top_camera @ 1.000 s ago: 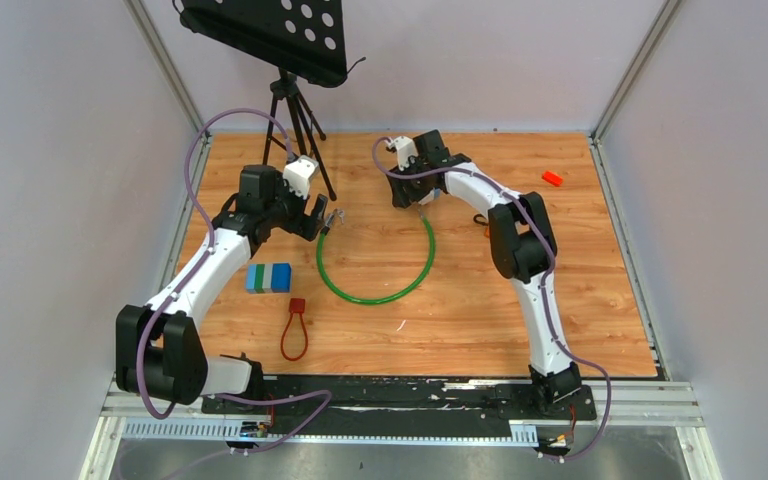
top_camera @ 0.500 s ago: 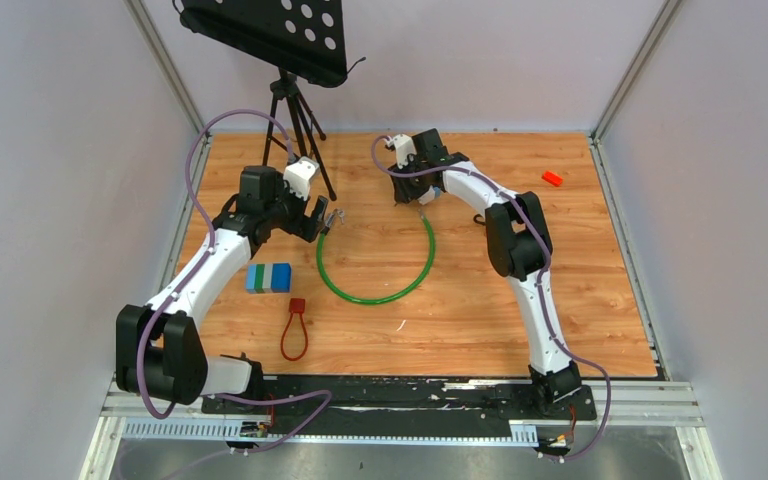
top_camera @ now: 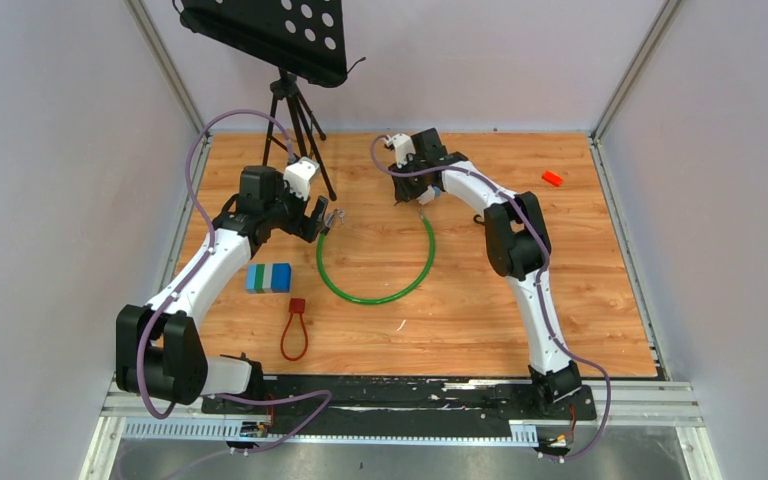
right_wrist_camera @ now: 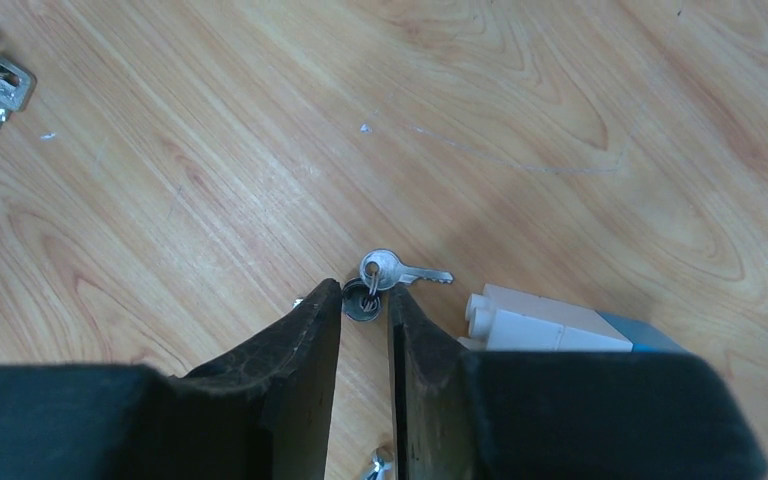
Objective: Unlock with the key
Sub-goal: Pick up the key from the center of the board.
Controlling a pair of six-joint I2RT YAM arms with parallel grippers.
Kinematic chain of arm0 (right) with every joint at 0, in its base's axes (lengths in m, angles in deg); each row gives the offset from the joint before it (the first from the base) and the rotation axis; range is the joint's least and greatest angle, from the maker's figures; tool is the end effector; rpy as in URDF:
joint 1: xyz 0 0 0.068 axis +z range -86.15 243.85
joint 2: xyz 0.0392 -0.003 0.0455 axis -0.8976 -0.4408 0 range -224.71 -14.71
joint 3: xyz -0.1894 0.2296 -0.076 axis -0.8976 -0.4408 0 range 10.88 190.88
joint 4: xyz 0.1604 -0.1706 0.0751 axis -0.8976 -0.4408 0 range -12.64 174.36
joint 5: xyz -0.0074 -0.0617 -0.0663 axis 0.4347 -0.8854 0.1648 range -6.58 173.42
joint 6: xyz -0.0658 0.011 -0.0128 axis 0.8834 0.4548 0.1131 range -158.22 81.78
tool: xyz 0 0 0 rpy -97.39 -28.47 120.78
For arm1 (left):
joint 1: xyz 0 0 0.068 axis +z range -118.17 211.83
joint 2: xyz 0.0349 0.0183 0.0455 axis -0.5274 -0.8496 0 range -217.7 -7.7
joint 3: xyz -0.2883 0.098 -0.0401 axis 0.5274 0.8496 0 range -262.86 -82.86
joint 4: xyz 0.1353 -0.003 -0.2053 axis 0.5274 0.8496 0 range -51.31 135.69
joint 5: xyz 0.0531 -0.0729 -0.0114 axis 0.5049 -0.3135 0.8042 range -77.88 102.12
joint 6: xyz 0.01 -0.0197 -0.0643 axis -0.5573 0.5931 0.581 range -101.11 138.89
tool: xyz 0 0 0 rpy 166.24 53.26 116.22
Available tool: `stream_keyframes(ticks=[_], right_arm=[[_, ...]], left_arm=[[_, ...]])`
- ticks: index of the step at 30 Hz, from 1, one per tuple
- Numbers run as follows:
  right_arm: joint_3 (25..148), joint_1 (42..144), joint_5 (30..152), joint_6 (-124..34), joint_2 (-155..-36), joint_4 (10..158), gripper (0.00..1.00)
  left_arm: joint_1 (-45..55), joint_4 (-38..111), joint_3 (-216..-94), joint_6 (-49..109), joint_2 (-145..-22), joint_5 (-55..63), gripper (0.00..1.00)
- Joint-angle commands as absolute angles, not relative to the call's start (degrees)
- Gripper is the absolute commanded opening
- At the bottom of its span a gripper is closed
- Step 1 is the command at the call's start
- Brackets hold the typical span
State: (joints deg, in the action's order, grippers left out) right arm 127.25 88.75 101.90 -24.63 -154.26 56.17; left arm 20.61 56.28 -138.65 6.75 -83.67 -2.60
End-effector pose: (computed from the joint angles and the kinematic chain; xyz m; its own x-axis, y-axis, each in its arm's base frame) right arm 0.5006 0.2514 0.1748 -0.5526 -0.5021 -0.6652 -0.7291 0.6779 0.0940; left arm 0.2746 -0.0686 0.3039 -0.5062 0.3078 -0.8056 0.5030 0.8642 0.0141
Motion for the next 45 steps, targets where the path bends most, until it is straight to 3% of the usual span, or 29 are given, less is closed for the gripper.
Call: stream_keyframes(ticks=[1, 7, 19, 28, 39, 45], right_arm=[[130.4, 89.2, 100.8, -25.1, -155.6, 56.5, 0.24], [131.0, 89.3, 100.7, -25.2, -155.8, 56.2, 0.18], [131.0, 89.6, 99.7, -24.7, -157.0, 55.9, 0.19], [130.2, 89.5, 99.9, -24.4, -153.9, 56.0, 0.00], [114.8, 88.8, 112.9, -23.9, -134.0, 59.8, 0.00], [99.8, 88.5, 118.2, -17.7, -118.9, 55.7, 0.00]], left_arm=[[20.9, 56.0, -138.6, 5.9, -81.7, -3.6, 0.97], [20.9, 56.3, -138.8, 5.9, -81.9, -3.7, 0.97], [20.9, 57.0, -139.0, 5.9, -81.8, -4.2, 0.97], [20.9, 57.4, -139.3, 5.7, -81.6, -4.2, 0.97], [20.9, 56.6, -138.3, 3.9, -77.3, -1.7, 1.00], [20.9, 61.0, -138.5, -0.2, -77.3, -10.7, 1.00]])
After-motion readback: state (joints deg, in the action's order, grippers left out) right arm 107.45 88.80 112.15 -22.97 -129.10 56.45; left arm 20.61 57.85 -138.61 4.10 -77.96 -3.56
